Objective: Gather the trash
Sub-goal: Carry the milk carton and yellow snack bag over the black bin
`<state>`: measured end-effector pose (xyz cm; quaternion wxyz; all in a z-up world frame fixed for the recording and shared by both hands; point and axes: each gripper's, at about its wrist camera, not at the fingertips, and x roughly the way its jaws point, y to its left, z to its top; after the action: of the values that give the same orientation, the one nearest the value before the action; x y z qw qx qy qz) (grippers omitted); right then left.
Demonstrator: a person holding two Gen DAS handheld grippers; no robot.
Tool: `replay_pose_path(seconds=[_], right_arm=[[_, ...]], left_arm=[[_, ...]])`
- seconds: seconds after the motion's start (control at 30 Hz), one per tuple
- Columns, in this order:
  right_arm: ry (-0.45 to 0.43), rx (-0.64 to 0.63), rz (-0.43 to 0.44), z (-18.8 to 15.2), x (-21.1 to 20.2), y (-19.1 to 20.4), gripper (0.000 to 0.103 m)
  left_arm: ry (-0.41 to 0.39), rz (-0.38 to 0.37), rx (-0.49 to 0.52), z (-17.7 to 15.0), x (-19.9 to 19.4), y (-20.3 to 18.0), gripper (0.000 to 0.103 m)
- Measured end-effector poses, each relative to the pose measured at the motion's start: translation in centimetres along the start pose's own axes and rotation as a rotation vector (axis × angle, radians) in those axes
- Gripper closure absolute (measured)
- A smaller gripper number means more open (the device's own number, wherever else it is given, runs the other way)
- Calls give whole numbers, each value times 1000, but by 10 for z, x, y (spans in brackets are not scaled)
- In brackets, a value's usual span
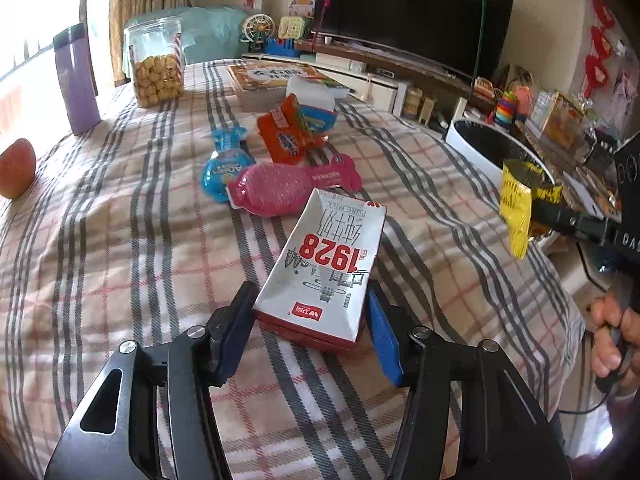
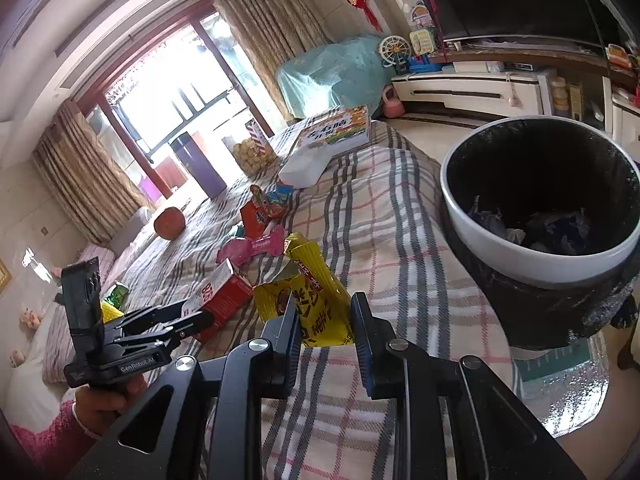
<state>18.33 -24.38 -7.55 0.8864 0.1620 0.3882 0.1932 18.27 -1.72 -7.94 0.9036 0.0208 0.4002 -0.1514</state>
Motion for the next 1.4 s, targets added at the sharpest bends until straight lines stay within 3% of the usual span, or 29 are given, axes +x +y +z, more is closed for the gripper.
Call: replay_pose_path(seconds=[0.57, 1.4], right_arm=[[-73, 60, -59, 4, -36, -39, 79], [-155, 130, -168, 29, -78, -101, 79]], left_arm=[[-77, -94, 56, 28, -10, -71, 50], [-43, -144, 158, 72, 23, -159, 50]])
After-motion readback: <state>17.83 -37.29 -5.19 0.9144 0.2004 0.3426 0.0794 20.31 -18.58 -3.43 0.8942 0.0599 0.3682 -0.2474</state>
